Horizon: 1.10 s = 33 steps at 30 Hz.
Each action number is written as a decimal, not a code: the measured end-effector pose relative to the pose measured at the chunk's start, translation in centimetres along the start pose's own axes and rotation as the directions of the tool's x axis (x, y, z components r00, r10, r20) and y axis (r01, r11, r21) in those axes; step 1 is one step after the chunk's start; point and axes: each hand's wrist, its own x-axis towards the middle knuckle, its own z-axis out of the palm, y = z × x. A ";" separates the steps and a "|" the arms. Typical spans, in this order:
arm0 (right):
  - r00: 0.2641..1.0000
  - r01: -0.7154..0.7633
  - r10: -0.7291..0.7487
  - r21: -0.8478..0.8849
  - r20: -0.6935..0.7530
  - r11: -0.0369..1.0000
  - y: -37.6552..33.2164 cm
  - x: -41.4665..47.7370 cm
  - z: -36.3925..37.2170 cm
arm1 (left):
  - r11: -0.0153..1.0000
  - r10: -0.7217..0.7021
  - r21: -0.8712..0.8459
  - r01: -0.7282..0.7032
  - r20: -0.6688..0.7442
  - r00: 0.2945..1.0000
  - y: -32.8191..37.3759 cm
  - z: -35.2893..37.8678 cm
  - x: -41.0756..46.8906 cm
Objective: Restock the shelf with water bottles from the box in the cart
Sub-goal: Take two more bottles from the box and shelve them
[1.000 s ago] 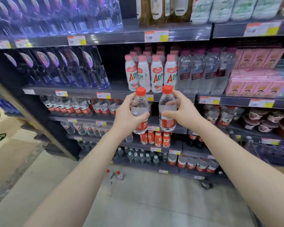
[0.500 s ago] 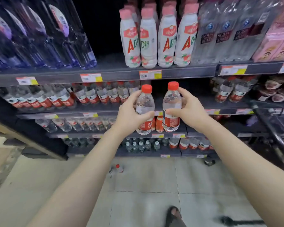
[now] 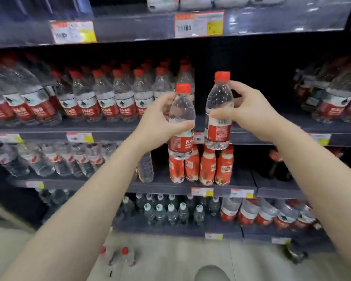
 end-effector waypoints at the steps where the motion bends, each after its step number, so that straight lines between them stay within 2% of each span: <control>1: 1.000 0.028 -0.028 -0.013 0.004 1.000 1.0 0.6 0.0 | 1.000 0.015 -0.004 -0.015 0.009 1.000 -0.8 0.1 0.5; 5: 0.995 0.093 -0.093 0.000 0.024 0.996 3.3 2.7 -0.4 | 0.997 0.072 -0.024 -0.073 -0.021 0.997 -2.4 0.0 1.4; 9: 0.996 0.084 -0.085 0.056 0.021 0.995 3.4 3.9 -1.2 | 0.993 0.098 -0.068 -0.101 -0.043 0.994 -2.6 0.1 1.4; 14: 0.996 0.084 -0.083 0.019 -0.037 0.996 2.5 7.7 -1.5 | 0.990 0.097 -0.094 -0.102 -0.056 0.994 -2.6 0.0 2.9; 19: 0.996 0.034 -0.037 -0.043 -0.082 0.999 4.3 12.1 -0.4 | 0.982 0.100 -0.157 -0.104 -0.035 0.994 -2.8 0.0 5.3; 24: 0.988 -0.003 0.006 0.022 -0.153 1.000 7.9 16.2 0.8 | 0.978 0.122 -0.167 -0.127 -0.041 0.992 -3.2 0.0 7.3; 29: 0.992 0.025 -0.039 -0.117 -0.123 0.993 9.9 19.0 0.5 | 0.977 0.136 -0.164 -0.140 -0.036 0.990 -3.7 1.1 8.4; 33: 0.991 0.025 -0.045 -0.159 -0.127 0.987 10.8 21.0 0.5 | 0.975 0.127 -0.180 -0.130 -0.029 0.992 -4.2 1.6 9.0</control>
